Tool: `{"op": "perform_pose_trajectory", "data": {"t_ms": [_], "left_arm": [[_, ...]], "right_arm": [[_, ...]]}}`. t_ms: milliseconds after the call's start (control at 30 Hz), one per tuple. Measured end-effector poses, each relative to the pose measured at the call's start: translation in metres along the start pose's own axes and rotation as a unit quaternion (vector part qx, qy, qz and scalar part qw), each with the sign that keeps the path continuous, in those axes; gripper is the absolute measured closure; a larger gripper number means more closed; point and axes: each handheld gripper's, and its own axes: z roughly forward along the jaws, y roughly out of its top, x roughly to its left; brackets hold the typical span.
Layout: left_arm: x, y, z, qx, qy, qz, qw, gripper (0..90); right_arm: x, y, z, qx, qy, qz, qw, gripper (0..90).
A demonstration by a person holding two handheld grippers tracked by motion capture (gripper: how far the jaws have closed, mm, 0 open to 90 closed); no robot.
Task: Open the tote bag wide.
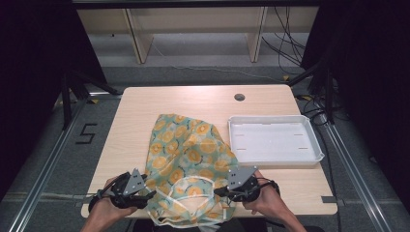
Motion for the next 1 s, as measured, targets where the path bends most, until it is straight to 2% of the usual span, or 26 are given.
{"op": "perform_pose_trajectory", "data": {"t_ms": [33,100,133,200,233,267,300,333,500,533,567,600,667,733,767,833,900,933,1000], "left_arm": [[0.000,0.001,-0.001,-0.003,0.000,0.000,1.0000,36.3],[0.001,0.002,-0.005,-0.007,0.002,0.001,1.0000,35.0],[0.000,0.003,-0.006,-0.009,0.004,-0.001,1.0000,35.0],[0.001,0.005,-0.010,-0.006,0.004,0.006,1.0000,34.6],[-0.001,0.005,-0.011,-0.014,0.005,0.001,0.9999,34.2],[-0.001,0.006,-0.013,-0.014,0.005,0.006,0.9999,33.6],[-0.003,0.006,-0.012,-0.023,0.004,-0.001,0.9997,33.5],[-0.003,0.007,-0.013,-0.023,0.004,0.005,0.9997,33.2],[-0.014,0.008,-0.011,-0.025,-0.001,0.017,0.9995,30.1],[-0.018,0.008,-0.009,-0.026,-0.005,0.005,0.9996,28.7],[-0.019,0.009,-0.008,-0.023,-0.006,0.011,0.9996,27.4],[-0.023,0.010,-0.005,-0.030,-0.010,0.006,0.9995,26.4],[-0.027,0.013,-0.002,-0.026,-0.011,0.023,0.9993,24.8],[-0.031,0.018,0.005,-0.024,-0.003,0.034,0.9991,23.7],[-0.032,0.020,0.008,-0.020,0.002,0.039,0.9990,23.2],[-0.031,0.025,0.016,-0.009,0.018,0.052,0.9984,23.4],[-0.028,0.028,0.024,-0.002,0.030,0.057,0.9979,23.4],[-0.027,0.030,0.029,0.003,0.031,0.060,0.9977,23.5],[-0.025,0.032,0.039,0.012,0.032,0.074,0.9967,24.4]], "right_arm": [[-0.004,0.003,-0.002,-0.008,-0.005,-0.009,0.9999,90.0],[-0.014,0.010,-0.009,-0.028,-0.019,0.000,0.9994,90.0],[-0.014,0.010,-0.009,-0.028,-0.019,0.000,0.9994,90.0],[-0.024,0.016,-0.014,-0.043,-0.033,0.011,0.9985,90.0],[-0.027,0.018,-0.015,-0.047,-0.035,0.013,0.9982,90.0],[-0.037,0.024,-0.018,-0.060,-0.047,0.019,0.9969,90.0],[-0.040,0.026,-0.018,-0.062,-0.051,0.020,0.9965,90.0],[-0.043,0.029,-0.019,-0.066,-0.056,0.027,0.9959,90.0],[-0.057,0.039,-0.024,-0.086,-0.074,0.035,0.9929,90.0],[-0.059,0.042,-0.026,-0.088,-0.081,0.039,0.9920,90.0],[-0.061,0.044,-0.028,-0.094,-0.086,0.039,0.9910,90.0],[-0.063,0.046,-0.029,-0.099,-0.088,0.041,0.9903,90.0],[-0.068,0.050,-0.034,-0.105,-0.098,0.046,0.9885,90.0],[-0.072,0.053,-0.038,-0.118,-0.103,0.060,0.9858,90.0],[-0.076,0.055,-0.040,-0.125,-0.103,0.056,0.9853,90.0],[-0.080,0.058,-0.042,-0.140,-0.110,0.057,0.9824,90.0],[-0.084,0.060,-0.046,-0.140,-0.114,0.064,0.9815,90.0],[-0.085,0.060,-0.047,-0.145,-0.117,0.070,0.9800,90.0],[-0.090,0.062,-0.049,-0.155,-0.119,0.065,0.9786,90.0]]}}
